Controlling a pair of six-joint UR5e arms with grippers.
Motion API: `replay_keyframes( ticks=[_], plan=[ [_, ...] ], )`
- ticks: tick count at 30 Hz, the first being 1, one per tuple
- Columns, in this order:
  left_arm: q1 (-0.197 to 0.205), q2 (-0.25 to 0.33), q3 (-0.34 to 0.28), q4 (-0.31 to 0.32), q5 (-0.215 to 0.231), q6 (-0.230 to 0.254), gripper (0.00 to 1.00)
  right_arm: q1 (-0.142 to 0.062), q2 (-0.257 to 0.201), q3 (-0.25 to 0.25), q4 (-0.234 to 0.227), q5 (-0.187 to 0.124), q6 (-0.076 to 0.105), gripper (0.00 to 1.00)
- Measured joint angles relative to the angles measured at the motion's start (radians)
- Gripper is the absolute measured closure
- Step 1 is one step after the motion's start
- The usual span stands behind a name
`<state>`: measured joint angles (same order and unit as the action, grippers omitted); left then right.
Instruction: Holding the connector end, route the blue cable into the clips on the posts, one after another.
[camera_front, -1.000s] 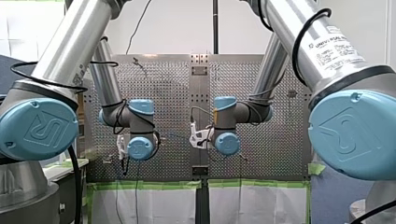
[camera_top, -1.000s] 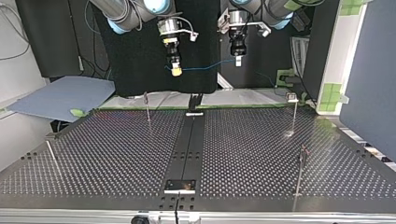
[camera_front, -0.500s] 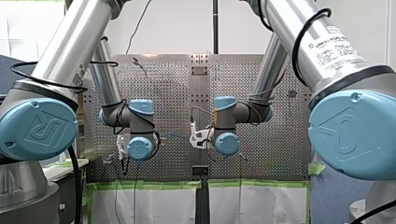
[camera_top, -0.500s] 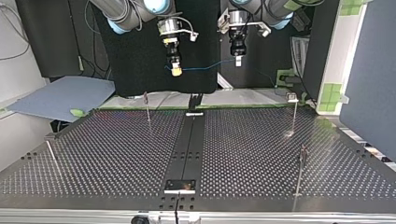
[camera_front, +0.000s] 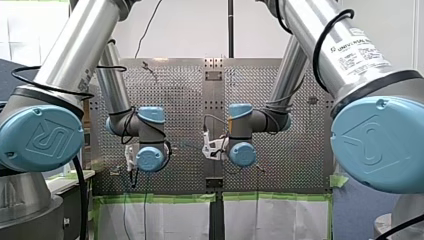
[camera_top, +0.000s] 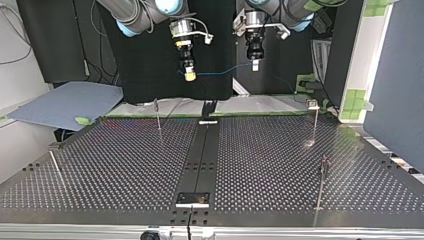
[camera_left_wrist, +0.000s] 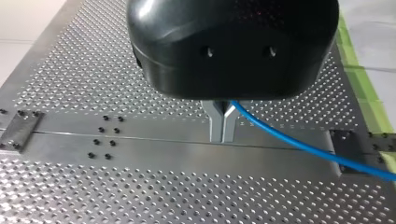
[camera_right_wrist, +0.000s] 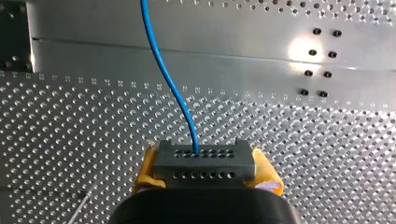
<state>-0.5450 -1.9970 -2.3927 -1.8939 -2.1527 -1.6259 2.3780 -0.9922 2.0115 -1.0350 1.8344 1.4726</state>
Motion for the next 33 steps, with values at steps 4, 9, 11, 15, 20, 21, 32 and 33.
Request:
replay_keyframes(
  ticks=[4,9,11,15,20,21,32,33],
  plan=[
    [0.001,-0.027,-0.001,-0.012,0.0,0.001,1.0,0.027,0.034,-0.006,0.006,0.001,-0.001,1.0],
    [0.001,-0.043,-0.001,-0.016,0.0,0.001,1.0,0.036,0.082,-0.007,0.007,0.002,-0.001,1.0],
    [0.002,-0.044,-0.001,-0.016,0.0,0.001,1.0,0.037,0.104,-0.007,0.007,0.002,-0.001,1.0],
    [0.002,-0.045,-0.002,-0.016,0.0,0.002,1.0,0.037,0.127,-0.007,0.007,0.002,-0.001,1.0],
    [0.002,-0.045,-0.001,-0.016,0.0,0.002,1.0,0.037,0.133,-0.007,0.007,0.002,-0.001,1.0],
    [0.002,-0.045,-0.002,-0.016,0.0,0.002,1.0,0.037,0.133,-0.007,0.007,0.002,-0.001,1.0],
    [0.002,-0.045,-0.001,-0.016,0.0,0.002,1.0,0.037,0.134,-0.007,0.007,0.002,-0.001,1.0],
    [0.002,-0.045,-0.002,-0.016,0.0,0.002,1.0,0.037,0.134,-0.007,0.007,0.002,-0.001,1.0]
  ],
)
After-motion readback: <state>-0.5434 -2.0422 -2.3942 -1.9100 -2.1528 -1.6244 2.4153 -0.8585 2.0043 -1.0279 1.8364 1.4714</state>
